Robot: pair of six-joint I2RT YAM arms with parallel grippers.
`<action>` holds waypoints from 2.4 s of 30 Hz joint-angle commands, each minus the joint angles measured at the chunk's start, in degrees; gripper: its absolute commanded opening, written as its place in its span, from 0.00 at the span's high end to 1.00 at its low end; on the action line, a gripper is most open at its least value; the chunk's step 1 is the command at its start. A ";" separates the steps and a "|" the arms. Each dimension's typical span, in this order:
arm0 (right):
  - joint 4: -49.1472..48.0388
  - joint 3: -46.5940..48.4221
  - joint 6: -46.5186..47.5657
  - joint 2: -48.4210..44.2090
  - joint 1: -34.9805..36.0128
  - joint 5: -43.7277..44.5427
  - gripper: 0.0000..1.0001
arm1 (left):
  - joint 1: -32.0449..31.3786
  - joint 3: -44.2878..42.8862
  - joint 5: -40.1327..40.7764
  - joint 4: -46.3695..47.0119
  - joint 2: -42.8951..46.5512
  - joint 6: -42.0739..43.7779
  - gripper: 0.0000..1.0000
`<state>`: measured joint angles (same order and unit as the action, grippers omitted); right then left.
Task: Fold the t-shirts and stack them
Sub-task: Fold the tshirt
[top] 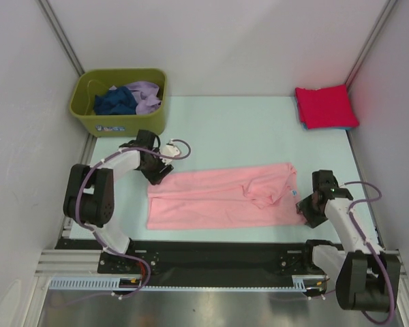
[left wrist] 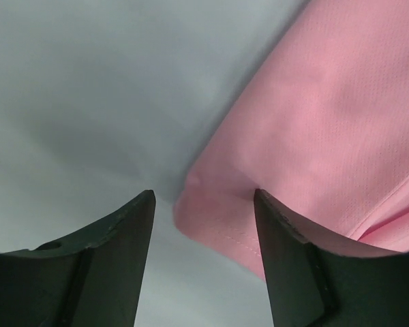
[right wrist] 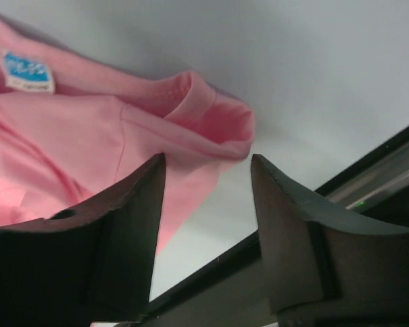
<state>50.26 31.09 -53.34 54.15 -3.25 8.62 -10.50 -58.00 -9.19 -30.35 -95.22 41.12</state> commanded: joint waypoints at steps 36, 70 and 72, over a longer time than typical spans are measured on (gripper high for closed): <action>-17.67 106.24 21.08 96.47 11.51 -12.67 0.84 | -35.63 6.15 -26.83 -3.40 -0.93 -16.16 0.70; -12.81 7.77 -0.87 10.64 50.16 -6.77 0.40 | -47.94 31.80 -11.82 8.29 34.85 43.96 0.19; -14.75 4.95 -4.74 10.27 53.33 -6.78 0.40 | -48.12 32.24 -11.55 8.12 32.56 43.61 0.24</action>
<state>39.79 36.84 -49.04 67.61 46.92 2.00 -58.02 -26.50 -19.73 -26.28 -60.77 80.62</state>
